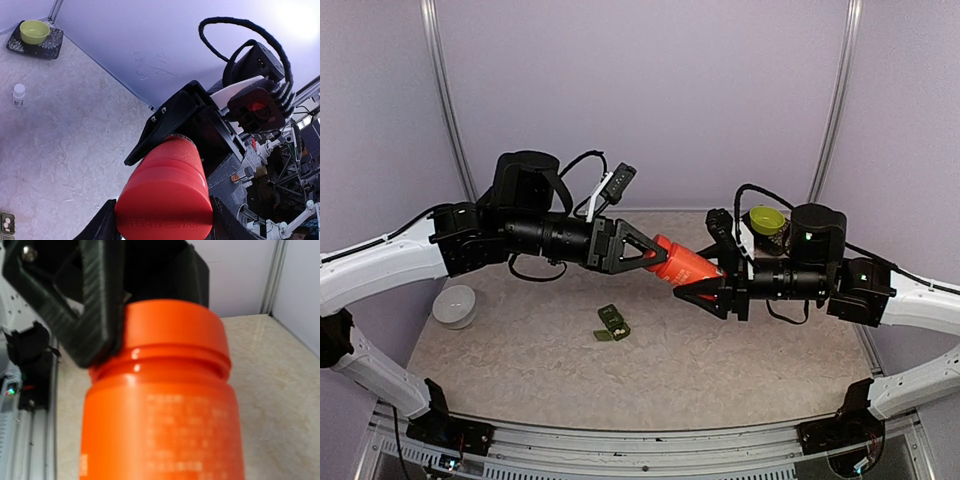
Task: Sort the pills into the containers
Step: Screw the lid of the pill bottle onto the pill bottle.
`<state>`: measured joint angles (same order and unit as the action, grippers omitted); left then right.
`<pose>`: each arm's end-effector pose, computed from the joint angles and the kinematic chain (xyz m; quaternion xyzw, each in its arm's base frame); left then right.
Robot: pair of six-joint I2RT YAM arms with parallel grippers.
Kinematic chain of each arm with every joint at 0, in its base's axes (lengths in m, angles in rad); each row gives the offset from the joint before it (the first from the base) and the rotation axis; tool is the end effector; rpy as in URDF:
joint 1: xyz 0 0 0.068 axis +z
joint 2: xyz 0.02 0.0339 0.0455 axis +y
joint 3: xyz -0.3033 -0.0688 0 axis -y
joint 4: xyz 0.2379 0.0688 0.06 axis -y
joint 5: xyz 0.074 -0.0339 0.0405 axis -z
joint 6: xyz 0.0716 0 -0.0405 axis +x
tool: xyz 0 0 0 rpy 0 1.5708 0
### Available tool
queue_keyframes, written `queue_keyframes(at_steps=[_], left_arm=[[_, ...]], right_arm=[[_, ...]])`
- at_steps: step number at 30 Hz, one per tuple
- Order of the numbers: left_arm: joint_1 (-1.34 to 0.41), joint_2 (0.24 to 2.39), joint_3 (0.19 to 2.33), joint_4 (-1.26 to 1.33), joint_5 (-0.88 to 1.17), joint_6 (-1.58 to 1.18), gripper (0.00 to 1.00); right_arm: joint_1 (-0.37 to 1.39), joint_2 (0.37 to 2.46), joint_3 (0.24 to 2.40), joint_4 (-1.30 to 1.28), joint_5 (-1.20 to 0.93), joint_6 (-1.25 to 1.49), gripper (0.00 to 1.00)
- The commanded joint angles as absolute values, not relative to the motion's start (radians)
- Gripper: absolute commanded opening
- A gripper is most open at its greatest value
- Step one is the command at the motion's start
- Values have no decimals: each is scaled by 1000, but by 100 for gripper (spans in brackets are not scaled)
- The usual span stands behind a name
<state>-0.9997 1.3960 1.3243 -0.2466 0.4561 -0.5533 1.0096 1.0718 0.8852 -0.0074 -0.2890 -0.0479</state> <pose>0.1574 -0.3032 0.4117 0.3039 0.7403 -0.5308 0.2789 0.1209 0.2307 0.3671 -0.4645 0.6137 0.3894 0.5060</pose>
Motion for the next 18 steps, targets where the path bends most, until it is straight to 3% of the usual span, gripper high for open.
queue_keyframes(at_steps=[1, 11, 18], left_arm=[[-1012, 1375, 1279, -126, 566, -449, 44], [-1083, 1291, 1223, -105, 604, -108, 46], [-1098, 1315, 1254, -199, 662, 47, 49]], right_arm=[[1017, 1057, 866, 136, -439, 69, 0], [1017, 1107, 801, 417, -643, 483, 0], [1018, 1135, 818, 443, -704, 600, 0]])
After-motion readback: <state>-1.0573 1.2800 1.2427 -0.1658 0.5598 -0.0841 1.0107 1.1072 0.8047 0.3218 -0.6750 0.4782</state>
